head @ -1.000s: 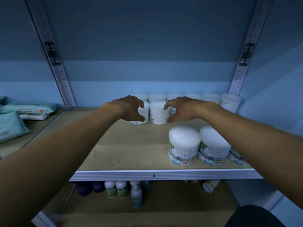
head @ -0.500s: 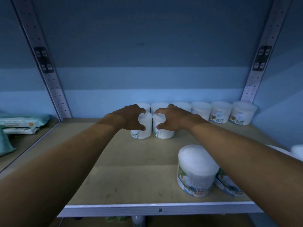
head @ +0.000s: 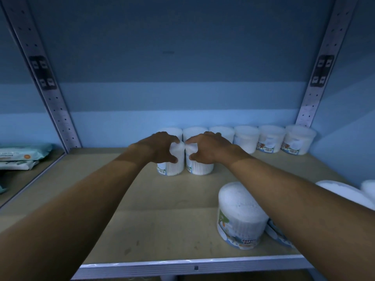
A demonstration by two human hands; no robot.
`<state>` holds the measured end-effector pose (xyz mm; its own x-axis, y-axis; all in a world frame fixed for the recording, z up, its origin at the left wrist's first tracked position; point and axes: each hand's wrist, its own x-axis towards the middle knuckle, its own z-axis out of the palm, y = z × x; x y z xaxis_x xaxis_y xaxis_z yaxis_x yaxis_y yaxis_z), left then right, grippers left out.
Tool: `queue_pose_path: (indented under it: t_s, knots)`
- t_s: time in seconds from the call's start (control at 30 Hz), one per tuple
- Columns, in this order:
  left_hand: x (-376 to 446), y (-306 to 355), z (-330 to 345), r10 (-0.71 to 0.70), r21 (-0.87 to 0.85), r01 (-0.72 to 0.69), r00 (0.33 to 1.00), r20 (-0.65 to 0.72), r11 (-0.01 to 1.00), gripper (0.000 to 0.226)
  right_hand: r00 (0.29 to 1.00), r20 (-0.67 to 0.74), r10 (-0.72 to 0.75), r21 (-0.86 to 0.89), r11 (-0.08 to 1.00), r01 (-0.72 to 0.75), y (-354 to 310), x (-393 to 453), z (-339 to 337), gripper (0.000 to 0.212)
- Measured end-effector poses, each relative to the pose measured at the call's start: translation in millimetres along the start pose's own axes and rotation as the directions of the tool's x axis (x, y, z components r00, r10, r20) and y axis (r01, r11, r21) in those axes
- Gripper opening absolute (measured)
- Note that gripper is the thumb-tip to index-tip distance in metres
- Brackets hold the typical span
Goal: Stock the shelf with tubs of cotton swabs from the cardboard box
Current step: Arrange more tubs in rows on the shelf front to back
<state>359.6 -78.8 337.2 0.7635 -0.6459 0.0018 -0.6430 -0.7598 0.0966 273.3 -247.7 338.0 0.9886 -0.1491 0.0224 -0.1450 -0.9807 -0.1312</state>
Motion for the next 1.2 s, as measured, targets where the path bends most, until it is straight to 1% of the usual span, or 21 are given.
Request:
queue_pose_path:
  t_s: [0.13,0.23,0.47,0.57,0.67,0.8,0.97,1.2]
  knots:
    - [-12.6,3.6,-2.5,0.003,-0.001,-0.003,1.000,-0.010,1.000,0.073,1.000,-0.005,-0.023,0.012,1.000,0.023,-4.1,-10.0,-3.2,0.056]
    - [-26.1,7.0,-5.2,-0.006,0.002,0.006,1.000,-0.013,1.000,0.073,1.000,0.011,-0.025,0.014,1.000,0.025,-7.8,-17.7,-3.3,0.059]
    - [-61.3,15.1,-13.3,-0.028,-0.002,0.028,1.000,0.008,1.000,0.074,0.998,0.042,-0.053,0.024,0.998,0.052,-19.6,-48.1,-9.2,0.058]
    - [-76.2,20.1,-15.1,-0.037,0.005,0.037,0.999,0.011,0.999,0.074,0.998,0.061,-0.032,0.014,0.999,0.031,-25.7,-60.7,-10.1,0.057]
    - [-89.4,23.9,-15.7,-0.056,0.008,0.056,0.998,0.016,0.998,0.073,0.998,0.068,-0.015,0.005,1.000,0.015,-31.1,-71.0,-9.8,0.051]
    - [-106.0,26.4,-16.6,-0.062,0.011,0.062,0.998,0.021,0.998,0.074,0.997,0.081,0.000,-0.003,1.000,0.000,-36.6,-82.7,-9.5,0.063]
    - [-123.9,27.3,-17.1,-0.057,0.019,0.057,0.998,0.023,0.998,0.073,0.996,0.083,-0.016,-0.017,1.000,0.018,-40.6,-95.6,-6.0,0.065]
    - [-145.2,28.0,-18.7,-0.030,0.039,0.029,0.999,0.014,0.999,0.073,0.993,0.031,-0.115,-0.018,0.993,0.116,-47.0,-118.4,-8.4,0.063]
